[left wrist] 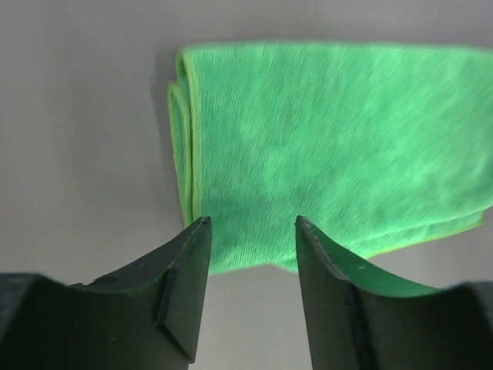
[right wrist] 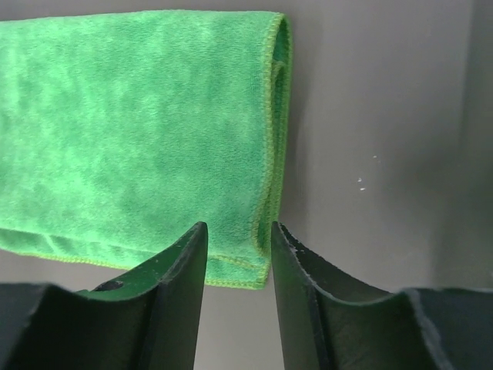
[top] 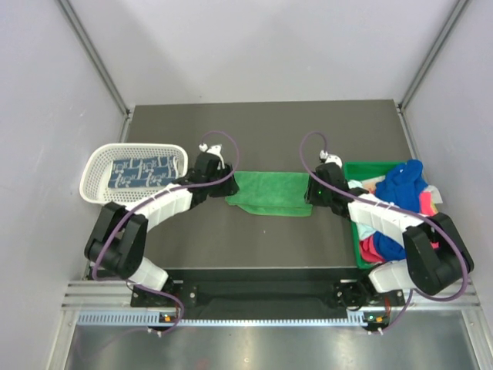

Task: Fold and stack the towels
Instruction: Smooth out wrinkles on the folded towel

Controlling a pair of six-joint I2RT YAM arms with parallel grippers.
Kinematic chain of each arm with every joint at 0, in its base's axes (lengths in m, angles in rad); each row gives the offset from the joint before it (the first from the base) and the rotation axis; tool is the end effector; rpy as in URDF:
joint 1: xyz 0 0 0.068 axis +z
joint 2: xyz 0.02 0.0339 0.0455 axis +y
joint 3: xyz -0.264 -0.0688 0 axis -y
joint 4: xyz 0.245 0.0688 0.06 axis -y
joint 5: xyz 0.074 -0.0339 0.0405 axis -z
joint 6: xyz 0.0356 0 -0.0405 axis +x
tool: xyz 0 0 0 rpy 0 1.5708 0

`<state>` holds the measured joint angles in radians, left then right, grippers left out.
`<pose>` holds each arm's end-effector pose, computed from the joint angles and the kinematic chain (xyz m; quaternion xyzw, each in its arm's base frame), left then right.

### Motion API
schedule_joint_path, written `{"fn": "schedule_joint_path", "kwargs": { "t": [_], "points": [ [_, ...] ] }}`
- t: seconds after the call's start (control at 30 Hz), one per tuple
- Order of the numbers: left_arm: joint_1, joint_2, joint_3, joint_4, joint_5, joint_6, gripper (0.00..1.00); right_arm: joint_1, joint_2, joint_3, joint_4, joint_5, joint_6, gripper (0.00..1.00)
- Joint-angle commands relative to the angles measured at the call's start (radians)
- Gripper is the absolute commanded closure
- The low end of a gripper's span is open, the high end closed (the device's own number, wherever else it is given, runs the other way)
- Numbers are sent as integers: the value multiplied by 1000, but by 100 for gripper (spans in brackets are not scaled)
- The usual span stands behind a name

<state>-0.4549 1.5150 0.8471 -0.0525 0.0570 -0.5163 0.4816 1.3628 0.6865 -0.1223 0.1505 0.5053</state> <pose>0.2840 -0.1412 0.2002 -0.0162 0.9105 -0.2154 0.3525 0.2420 0.1205 0.1870 0.0393 0.9234 0.1165 0.3637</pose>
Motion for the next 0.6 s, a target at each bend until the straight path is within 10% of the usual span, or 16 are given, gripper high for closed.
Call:
{"fn": "schedule_joint_path", "kwargs": {
  "t": [0.0, 0.57],
  "points": [
    [-13, 5, 21, -67, -88, 25, 46, 14, 4, 13, 6, 58, 16, 61],
    [-31, 62, 6, -76, -92, 13, 52, 17, 52, -18, 59, 31, 36, 67]
  ]
}}
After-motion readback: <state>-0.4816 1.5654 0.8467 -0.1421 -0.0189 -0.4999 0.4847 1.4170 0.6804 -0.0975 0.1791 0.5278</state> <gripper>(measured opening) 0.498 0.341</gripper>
